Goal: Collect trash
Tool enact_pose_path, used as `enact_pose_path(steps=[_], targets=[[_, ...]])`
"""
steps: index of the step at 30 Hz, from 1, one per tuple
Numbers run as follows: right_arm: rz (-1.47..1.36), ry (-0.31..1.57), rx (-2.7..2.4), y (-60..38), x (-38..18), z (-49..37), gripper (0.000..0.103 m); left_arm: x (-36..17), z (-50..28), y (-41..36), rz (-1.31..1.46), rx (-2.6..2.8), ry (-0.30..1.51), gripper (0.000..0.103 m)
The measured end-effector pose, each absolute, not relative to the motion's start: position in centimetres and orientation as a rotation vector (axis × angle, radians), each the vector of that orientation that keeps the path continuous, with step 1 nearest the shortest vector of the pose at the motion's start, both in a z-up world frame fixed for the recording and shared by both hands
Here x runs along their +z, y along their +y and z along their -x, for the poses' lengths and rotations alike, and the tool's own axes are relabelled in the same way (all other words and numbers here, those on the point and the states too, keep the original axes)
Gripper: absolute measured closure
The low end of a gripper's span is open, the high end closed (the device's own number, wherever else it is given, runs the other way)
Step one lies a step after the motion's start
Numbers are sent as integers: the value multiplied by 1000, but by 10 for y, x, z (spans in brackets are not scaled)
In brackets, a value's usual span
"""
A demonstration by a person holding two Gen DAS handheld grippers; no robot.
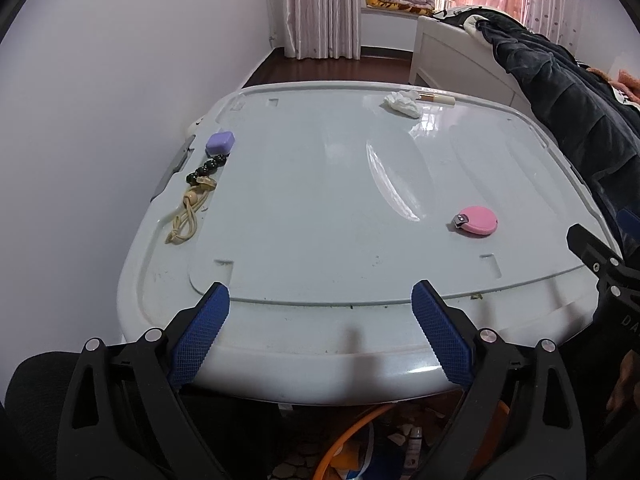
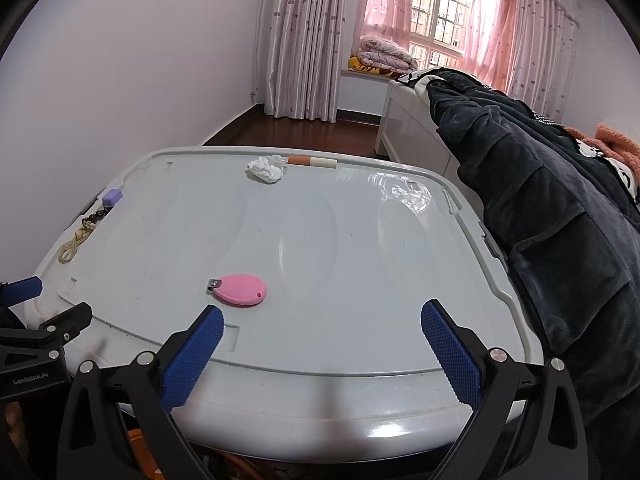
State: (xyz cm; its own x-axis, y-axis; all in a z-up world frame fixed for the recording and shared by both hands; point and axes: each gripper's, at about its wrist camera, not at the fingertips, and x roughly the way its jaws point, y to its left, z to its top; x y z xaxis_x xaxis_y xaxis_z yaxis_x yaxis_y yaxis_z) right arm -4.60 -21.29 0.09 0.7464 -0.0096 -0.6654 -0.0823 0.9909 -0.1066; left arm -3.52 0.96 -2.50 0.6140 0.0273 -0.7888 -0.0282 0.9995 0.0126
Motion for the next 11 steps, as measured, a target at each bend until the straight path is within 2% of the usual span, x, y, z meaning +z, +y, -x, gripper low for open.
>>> enact_pose_path(steps=[11], targets=[[121,727,31,-219,1,45,5,-25,34,14,38,38,921,13]])
